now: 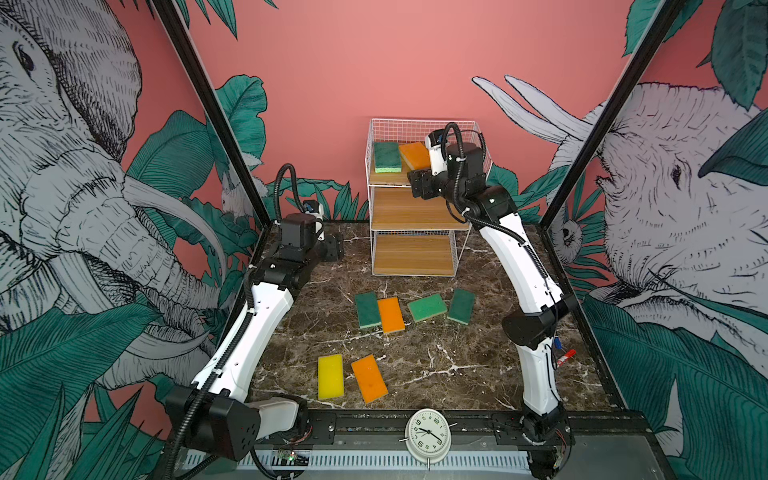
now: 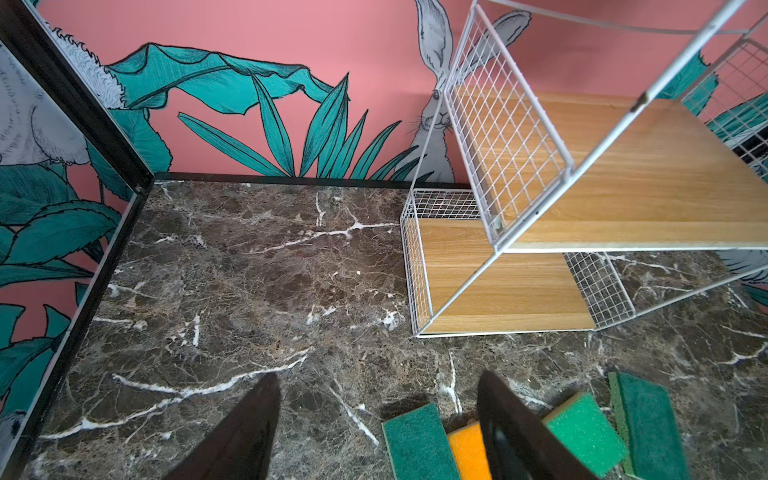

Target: Place and organize the cleaning sponges onto the shelf

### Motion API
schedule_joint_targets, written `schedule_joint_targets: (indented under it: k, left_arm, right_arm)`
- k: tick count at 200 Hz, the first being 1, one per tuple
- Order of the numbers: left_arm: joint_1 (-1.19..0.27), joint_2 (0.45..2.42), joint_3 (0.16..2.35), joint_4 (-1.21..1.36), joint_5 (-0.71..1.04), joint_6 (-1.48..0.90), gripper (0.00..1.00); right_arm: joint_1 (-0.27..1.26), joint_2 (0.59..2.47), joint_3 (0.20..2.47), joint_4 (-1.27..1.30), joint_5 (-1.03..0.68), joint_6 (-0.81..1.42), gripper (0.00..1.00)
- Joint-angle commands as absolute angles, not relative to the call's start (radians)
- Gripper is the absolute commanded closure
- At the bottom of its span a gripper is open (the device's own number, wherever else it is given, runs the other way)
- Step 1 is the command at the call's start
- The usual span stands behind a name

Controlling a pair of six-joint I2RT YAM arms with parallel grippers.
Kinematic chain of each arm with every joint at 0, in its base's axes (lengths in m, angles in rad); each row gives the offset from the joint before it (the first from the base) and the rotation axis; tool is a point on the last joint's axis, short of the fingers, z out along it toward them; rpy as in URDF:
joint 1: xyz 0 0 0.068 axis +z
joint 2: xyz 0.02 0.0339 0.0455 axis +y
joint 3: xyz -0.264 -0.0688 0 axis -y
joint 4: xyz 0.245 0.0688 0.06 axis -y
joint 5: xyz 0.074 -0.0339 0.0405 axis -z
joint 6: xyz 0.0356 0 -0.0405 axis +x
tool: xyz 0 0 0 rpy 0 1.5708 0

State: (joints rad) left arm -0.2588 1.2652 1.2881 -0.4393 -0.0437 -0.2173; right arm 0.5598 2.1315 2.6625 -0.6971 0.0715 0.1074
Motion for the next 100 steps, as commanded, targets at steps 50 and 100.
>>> schedule_joint_targets:
  k: [50,100]
  left_arm:
    - [-0.250,1.275,1.298,-0.413,-0.025,-0.230,0.25]
    - [-0.248,1.282,1.302,-0.413,-0.020,-0.233,0.25]
  right_arm:
    - [0.554,2.126,2.679,-0.667,0.090,0.094,0.21]
    - [0.555,2.130,2.672,-0.674,0.083,0.084,0.38]
